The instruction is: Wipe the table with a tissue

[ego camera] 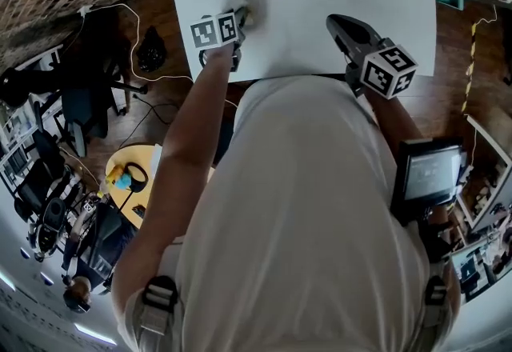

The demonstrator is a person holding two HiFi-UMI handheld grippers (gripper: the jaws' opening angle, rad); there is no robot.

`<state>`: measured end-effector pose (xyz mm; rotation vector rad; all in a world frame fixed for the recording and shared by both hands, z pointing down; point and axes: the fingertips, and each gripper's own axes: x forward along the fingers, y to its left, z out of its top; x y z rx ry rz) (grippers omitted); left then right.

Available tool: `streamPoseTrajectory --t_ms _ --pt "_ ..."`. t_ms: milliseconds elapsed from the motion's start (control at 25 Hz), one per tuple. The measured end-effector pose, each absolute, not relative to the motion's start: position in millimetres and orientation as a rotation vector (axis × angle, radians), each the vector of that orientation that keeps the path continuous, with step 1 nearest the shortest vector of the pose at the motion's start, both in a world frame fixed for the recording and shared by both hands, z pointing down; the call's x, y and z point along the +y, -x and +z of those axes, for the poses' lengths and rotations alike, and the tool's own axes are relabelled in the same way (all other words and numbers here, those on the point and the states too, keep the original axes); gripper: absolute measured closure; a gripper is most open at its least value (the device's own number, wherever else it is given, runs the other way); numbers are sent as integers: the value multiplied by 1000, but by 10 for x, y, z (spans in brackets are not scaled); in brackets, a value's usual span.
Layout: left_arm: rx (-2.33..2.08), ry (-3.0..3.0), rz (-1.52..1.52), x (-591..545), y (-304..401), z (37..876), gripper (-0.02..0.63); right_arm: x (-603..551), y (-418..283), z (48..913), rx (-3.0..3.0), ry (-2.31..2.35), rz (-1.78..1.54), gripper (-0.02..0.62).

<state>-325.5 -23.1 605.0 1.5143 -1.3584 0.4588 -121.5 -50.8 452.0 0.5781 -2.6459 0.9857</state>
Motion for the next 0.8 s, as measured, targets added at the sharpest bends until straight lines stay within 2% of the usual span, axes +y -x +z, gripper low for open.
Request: streamPoseTrajectory --t_ms 360,800 --pt "-1590 -1402 536 -49 3959 5995 537 -537 1182 4508 -2648 -591 1003 588" --pt "-1562 -1445 651 -438 3632 6107 537 -612 1044 4534 -2647 -652 1042 588"
